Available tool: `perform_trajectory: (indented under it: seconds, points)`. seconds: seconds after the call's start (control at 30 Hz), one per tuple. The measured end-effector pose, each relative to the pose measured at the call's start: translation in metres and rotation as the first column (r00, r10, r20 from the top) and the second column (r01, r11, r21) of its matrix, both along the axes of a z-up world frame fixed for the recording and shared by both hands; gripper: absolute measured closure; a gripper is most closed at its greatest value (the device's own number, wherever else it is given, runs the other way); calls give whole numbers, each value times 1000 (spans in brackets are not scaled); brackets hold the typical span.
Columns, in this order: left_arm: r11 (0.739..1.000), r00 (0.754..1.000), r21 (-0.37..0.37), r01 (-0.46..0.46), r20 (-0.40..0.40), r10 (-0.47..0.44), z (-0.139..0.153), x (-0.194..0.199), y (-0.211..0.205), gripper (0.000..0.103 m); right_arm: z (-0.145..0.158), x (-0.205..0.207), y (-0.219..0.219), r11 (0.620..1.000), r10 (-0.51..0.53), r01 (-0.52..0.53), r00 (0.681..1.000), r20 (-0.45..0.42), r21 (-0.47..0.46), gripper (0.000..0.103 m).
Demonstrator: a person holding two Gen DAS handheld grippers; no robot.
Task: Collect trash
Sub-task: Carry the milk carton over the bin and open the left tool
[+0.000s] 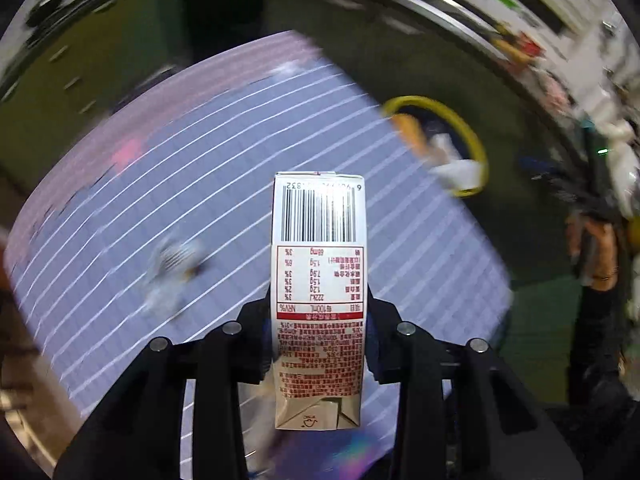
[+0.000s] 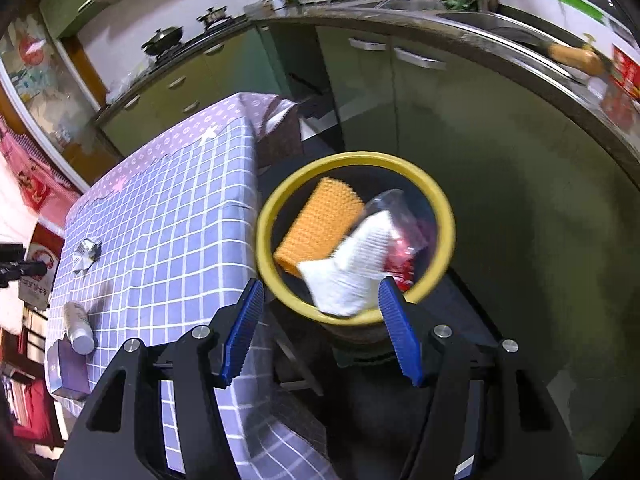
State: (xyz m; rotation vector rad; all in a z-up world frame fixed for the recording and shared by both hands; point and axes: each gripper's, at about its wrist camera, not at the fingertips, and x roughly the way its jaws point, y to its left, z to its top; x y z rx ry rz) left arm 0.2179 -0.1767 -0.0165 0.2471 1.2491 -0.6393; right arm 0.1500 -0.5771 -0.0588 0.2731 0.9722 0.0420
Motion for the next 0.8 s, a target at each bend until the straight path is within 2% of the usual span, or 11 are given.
perform_trajectory:
  seconds: [0.1,0.2,0.33,0.43,0.63,0.67,0.7,0.73,0.8]
  points:
    - [992,992,-36,122,-8,-122,9,7,-73,69,-2,-15,-19,999,-35,35,999,5,6,43]
    - [978,978,-62,198,-52,-201,2,20,-141,69,-6,-29,-36,998,-63,63,998,6,19,43]
    - [967,967,-39,250,-49,-252,-21,40,-221,69,-17,-49,-58,995,-96,96,995,-4,35,43]
    - [969,966,-2,248,-66,-248,-47,61,-268,69,-25,-63,-70,993,-116,116,993,-13,35,43]
    - [982,982,79,171,-97,-163,-101,104,-316,66,-33,-79,-87,987,-150,150,989,-12,58,40]
    - [983,984,94,157,-95,-148,-107,110,-319,53,-35,-80,-89,986,-154,154,988,-14,64,40]
    - [984,988,115,133,-90,-123,-115,116,-323,45,-37,-81,-90,985,-155,156,988,-18,70,39]
    - [985,990,123,124,-83,-115,-117,118,-324,41,-39,-81,-91,985,-155,156,988,-20,72,39]
    - [984,991,127,124,-72,-116,-115,119,-322,41,-44,-81,-91,985,-154,156,988,-29,77,38]
